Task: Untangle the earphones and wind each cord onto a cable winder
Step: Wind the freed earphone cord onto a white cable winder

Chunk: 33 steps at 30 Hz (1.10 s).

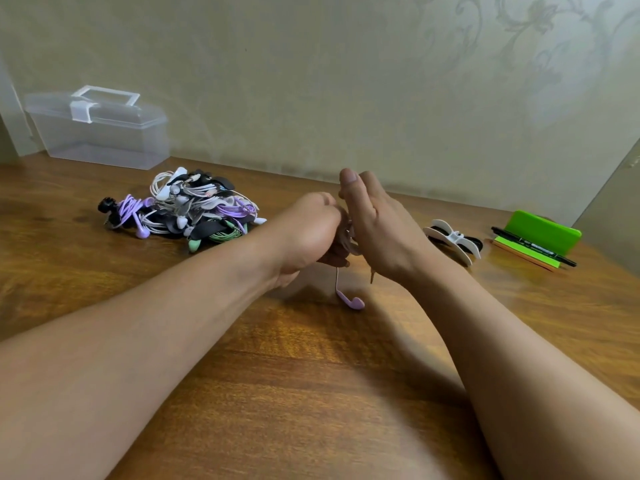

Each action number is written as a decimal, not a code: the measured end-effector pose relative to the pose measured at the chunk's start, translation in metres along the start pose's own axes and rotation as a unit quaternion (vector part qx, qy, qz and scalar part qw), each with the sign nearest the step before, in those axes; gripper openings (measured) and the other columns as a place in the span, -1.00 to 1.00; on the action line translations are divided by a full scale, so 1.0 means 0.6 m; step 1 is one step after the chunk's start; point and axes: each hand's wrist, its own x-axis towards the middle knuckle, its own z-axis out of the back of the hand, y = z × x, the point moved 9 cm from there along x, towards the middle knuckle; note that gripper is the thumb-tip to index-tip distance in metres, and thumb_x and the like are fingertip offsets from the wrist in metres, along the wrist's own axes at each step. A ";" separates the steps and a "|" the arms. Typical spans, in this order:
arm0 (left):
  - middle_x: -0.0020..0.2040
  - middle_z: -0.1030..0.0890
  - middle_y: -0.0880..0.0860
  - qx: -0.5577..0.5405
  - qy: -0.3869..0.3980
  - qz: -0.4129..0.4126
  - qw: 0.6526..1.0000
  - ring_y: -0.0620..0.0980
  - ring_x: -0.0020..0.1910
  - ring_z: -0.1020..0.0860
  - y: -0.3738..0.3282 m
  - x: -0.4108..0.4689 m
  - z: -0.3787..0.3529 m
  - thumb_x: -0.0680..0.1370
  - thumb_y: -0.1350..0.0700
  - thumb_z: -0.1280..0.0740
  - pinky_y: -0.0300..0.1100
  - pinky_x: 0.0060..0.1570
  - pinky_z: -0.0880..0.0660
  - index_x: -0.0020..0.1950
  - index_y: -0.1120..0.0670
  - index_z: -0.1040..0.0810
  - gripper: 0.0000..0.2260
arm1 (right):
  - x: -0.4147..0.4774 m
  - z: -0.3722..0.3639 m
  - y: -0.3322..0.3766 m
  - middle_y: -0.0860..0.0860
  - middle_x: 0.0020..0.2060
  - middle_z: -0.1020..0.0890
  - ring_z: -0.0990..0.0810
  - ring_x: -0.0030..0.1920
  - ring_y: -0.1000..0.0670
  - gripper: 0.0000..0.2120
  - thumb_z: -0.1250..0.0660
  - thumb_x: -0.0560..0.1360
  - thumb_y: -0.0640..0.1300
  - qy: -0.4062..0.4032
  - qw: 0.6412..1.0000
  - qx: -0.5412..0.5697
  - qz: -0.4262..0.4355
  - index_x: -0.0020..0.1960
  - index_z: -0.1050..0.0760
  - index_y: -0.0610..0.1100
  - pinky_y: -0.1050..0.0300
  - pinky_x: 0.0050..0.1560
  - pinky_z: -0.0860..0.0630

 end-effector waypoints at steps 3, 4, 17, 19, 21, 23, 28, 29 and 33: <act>-0.24 -0.55 0.12 -0.041 0.004 0.017 0.999 0.00 -0.30 -0.53 0.003 0.000 -0.008 0.67 0.28 -0.07 -0.18 -0.33 -0.56 0.11 0.22 -0.55 -0.74 | 0.000 0.003 0.005 0.04 -0.15 -0.58 -0.56 -0.12 -0.01 -0.49 0.15 0.70 0.32 -0.012 0.999 -0.046 0.009 0.17 -0.37 -0.03 -0.04 -0.14 -0.41; -0.23 -0.56 0.13 -0.052 0.003 0.019 0.998 0.02 -0.27 -0.53 0.004 0.000 -0.009 0.66 0.28 -0.06 -0.17 -0.31 -0.56 0.12 0.22 -0.56 -0.73 | 0.000 0.004 0.010 0.05 -0.19 -0.57 -0.54 -0.17 0.01 -0.50 0.15 0.70 0.32 -0.018 0.997 -0.067 0.012 0.17 -0.36 -0.03 -0.04 -0.19 -0.37; -0.32 -0.55 0.02 -0.179 0.055 0.026 0.982 -0.02 -0.32 -0.49 0.008 0.003 -0.028 0.72 -0.10 -0.17 -0.07 -0.13 -0.53 -0.06 0.09 -0.61 -0.64 | -0.001 0.006 -0.006 -0.02 0.11 -0.60 -0.56 0.18 -0.12 -0.52 0.17 0.71 0.30 0.003 0.999 0.033 -0.030 0.19 -0.40 0.05 -0.07 0.13 -0.40; -0.30 -0.62 0.01 -0.153 0.053 0.017 0.987 -0.06 -0.30 -0.54 0.012 0.006 -0.029 0.71 -0.09 -0.22 -0.12 -0.18 -0.56 -0.03 0.10 -0.61 -0.68 | -0.002 -0.002 -0.013 -0.06 0.37 -0.50 -0.48 0.35 -0.09 -0.45 0.18 0.71 0.31 0.044 0.992 0.109 -0.037 0.41 -0.39 0.07 0.00 0.29 -0.34; -0.28 -0.65 0.03 -0.121 0.053 0.009 0.991 -0.07 -0.29 -0.55 0.015 0.011 -0.027 0.69 -0.02 -0.28 -0.16 -0.21 -0.57 -0.02 0.15 -0.62 -0.73 | 0.001 -0.012 -0.029 0.00 0.34 -0.51 -0.50 0.33 -0.04 -0.29 0.16 0.63 0.46 0.061 0.982 0.166 -0.062 0.59 -0.26 0.10 -0.01 0.31 -0.34; -0.20 -0.65 0.09 -0.105 0.049 0.012 0.993 -0.07 -0.29 -0.54 0.020 0.015 -0.024 0.66 0.01 -0.34 -0.20 -0.25 -0.57 0.09 0.27 -0.63 -0.69 | 0.007 -0.020 -0.051 0.07 0.07 -0.57 -0.55 0.12 0.02 -0.12 0.13 0.48 0.62 0.054 0.974 0.200 -0.093 0.61 -0.24 0.14 -0.06 0.23 -0.40; -0.07 -0.56 0.18 -0.272 -0.003 0.053 0.961 -0.02 -0.28 -0.54 0.038 0.026 0.004 0.67 0.06 -0.33 -0.19 -0.23 -0.63 0.12 0.20 -0.60 -0.79 | 0.005 0.011 -0.127 -0.09 0.03 -0.68 -0.76 -0.14 -0.04 -0.27 -0.02 0.62 0.46 -0.039 0.909 0.359 -0.209 0.49 -0.41 -0.07 0.04 -0.13 -0.65; -0.11 -0.54 0.17 -0.303 -0.016 0.055 0.951 0.00 -0.27 -0.54 0.037 0.031 0.014 0.67 0.06 -0.33 -0.18 -0.24 -0.64 0.08 0.19 -0.59 -0.81 | 0.004 0.009 -0.133 -0.13 0.03 -0.66 -0.75 -0.20 -0.04 -0.33 -0.06 0.65 0.39 -0.020 0.884 0.409 -0.223 0.45 -0.44 -0.12 0.05 -0.19 -0.65; -0.13 -0.58 0.17 -0.337 -0.037 0.046 0.939 0.02 -0.23 -0.57 0.039 0.039 0.031 0.68 0.08 -0.31 -0.15 -0.18 -0.66 0.10 0.24 -0.62 -0.78 | 0.003 -0.022 -0.116 -0.18 -0.07 -0.66 -0.71 -0.15 -0.11 -0.64 -0.20 0.73 0.06 0.072 0.877 0.439 -0.181 0.26 -0.53 -0.22 0.00 -0.08 -0.65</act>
